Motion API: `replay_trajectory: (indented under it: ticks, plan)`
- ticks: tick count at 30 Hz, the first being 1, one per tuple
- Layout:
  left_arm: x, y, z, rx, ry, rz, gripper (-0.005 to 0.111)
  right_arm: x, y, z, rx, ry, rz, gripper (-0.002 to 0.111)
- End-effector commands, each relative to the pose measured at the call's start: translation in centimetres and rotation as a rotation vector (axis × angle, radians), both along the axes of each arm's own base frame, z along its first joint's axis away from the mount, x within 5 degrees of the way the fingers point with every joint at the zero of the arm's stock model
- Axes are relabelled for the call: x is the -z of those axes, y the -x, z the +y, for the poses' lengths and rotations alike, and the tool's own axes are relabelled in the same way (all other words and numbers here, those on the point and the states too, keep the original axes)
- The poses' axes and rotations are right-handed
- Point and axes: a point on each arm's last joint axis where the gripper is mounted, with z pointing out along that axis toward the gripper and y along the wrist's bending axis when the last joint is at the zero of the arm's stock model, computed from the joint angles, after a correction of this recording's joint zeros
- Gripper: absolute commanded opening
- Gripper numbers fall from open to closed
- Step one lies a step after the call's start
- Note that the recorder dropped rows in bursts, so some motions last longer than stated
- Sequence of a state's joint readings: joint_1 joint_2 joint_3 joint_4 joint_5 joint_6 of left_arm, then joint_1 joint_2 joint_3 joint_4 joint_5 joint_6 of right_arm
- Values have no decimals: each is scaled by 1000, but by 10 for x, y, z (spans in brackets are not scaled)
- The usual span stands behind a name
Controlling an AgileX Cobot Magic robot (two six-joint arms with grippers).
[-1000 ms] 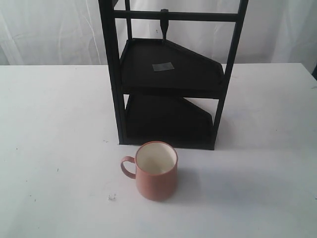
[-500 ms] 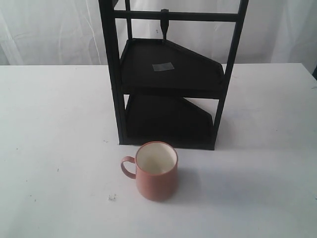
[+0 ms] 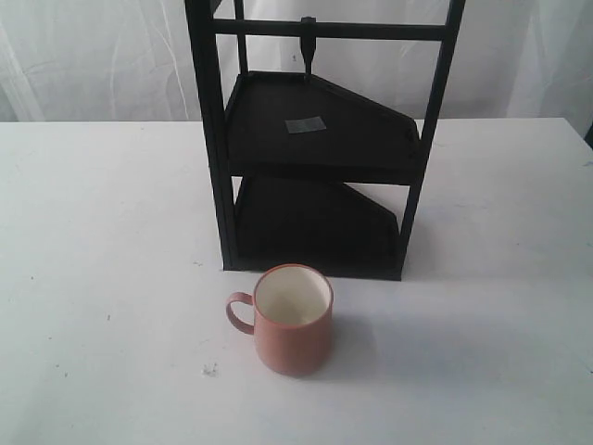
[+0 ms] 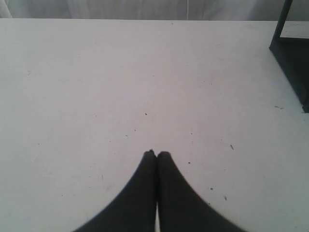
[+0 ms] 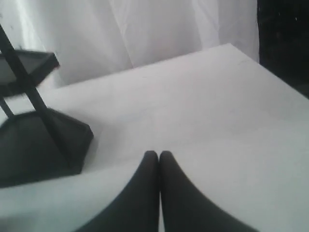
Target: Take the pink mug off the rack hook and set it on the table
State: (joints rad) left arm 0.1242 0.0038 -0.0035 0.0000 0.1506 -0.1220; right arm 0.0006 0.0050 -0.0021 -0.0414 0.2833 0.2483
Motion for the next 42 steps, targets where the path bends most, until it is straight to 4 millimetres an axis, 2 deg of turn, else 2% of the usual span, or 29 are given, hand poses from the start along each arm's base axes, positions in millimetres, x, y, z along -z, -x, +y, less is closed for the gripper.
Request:
replay_trajectory:
  ticks: [1, 3, 5, 42]
  plan:
    - [1, 0, 0, 7, 5, -1, 0, 2, 1, -1, -28, 184, 22, 0]
    - [1, 0, 0, 7, 5, -1, 0, 2, 1, -1, -47, 276, 23, 0]
    - [1, 0, 0, 7, 5, -1, 0, 2, 1, -1, -49, 285, 23, 0]
    - [1, 0, 0, 7, 5, -1, 0, 3, 1, -1, -50, 280, 29, 0]
